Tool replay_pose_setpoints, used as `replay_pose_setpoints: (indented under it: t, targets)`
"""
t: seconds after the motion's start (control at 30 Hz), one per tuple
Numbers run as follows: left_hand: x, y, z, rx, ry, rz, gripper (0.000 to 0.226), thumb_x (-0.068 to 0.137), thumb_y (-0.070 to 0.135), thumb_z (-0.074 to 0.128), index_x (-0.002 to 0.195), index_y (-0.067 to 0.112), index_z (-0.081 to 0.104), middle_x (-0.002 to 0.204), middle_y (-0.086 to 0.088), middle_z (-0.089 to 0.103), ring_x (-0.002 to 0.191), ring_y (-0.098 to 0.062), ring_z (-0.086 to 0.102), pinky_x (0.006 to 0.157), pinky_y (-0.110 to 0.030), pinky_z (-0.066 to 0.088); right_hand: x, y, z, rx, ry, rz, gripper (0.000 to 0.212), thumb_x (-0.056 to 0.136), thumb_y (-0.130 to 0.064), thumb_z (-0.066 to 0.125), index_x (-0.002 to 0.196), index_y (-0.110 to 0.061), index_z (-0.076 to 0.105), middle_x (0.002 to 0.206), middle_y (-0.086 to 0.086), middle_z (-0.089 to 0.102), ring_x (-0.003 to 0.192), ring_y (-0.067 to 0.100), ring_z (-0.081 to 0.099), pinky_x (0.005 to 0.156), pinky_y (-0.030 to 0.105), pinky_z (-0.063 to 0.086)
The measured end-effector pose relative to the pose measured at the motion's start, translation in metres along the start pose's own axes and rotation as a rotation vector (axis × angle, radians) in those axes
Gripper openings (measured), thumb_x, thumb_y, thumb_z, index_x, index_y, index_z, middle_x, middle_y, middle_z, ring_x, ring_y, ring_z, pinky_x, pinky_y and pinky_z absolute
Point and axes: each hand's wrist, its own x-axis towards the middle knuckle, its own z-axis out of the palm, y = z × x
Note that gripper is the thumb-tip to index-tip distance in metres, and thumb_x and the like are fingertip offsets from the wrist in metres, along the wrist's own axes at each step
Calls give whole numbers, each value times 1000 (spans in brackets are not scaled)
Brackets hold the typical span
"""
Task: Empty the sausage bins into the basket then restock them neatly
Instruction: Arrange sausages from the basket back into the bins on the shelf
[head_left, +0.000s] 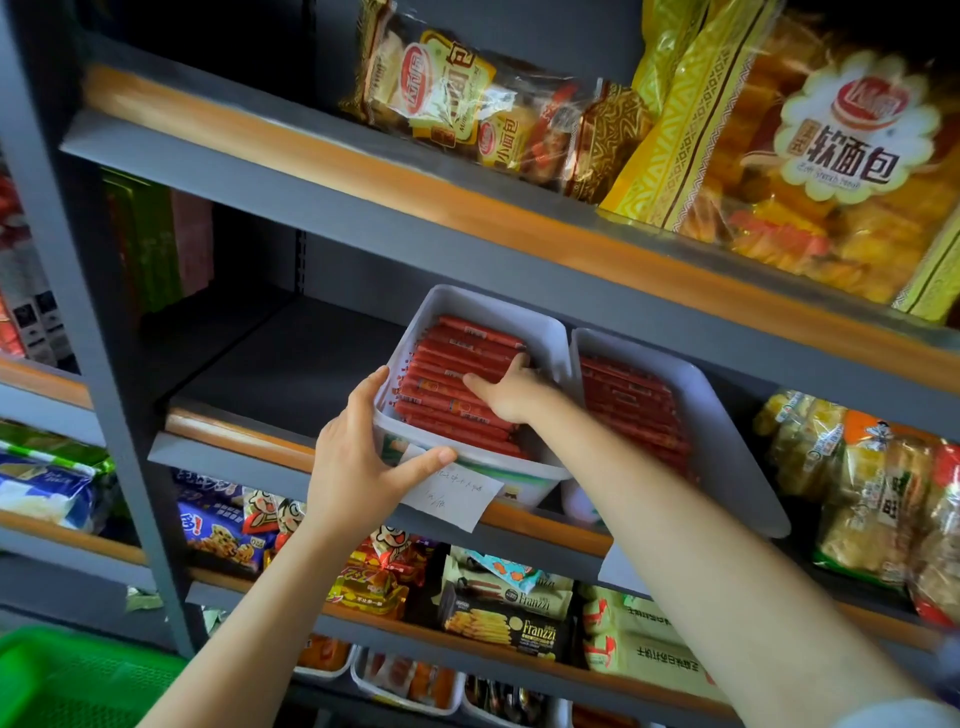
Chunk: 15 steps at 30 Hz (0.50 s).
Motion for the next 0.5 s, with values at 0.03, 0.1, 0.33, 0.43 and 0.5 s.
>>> replay_pose_setpoints:
  t: [0.03,0.1,0.33,0.43,0.5]
  targets:
    - [0,0,0,3,3,2,105,61,82,71,145,39,25,125,10,61,115,-17,60,92,-48,54,1,-2,-1,-5,-60,2,107,87,-77,34,155,-4,-5,160,20,17,140,37,34,113,44,32]
    - [0,1,-1,7,6,8,105,61,82,70,145,39,25,124,10,62,114,-16,61,91,-48,55,5,-6,2,35,-142,-8,106,87,-78,31,155,-2,1,161,18,16,142,36,31,116,44,29]
    - [2,-3,2,43,19,9,106,61,83,70,146,38,24,123,10,61,107,-20,62,87,-51,55,17,5,0,459,82,92,81,94,-61,40,151,-6,24,148,16,44,132,34,46,110,42,38]
    - [1,-5,2,62,20,-2,105,61,84,69,145,40,24,121,8,61,102,-24,62,85,-54,54,21,1,3,407,74,151,95,87,-71,38,154,-7,15,151,18,38,134,36,43,111,46,37]
    - [1,-5,2,72,20,-8,105,61,84,68,145,40,23,117,6,61,103,-25,61,85,-54,54,18,-2,6,387,13,120,97,86,-74,39,153,-6,20,148,15,43,130,34,48,108,43,40]
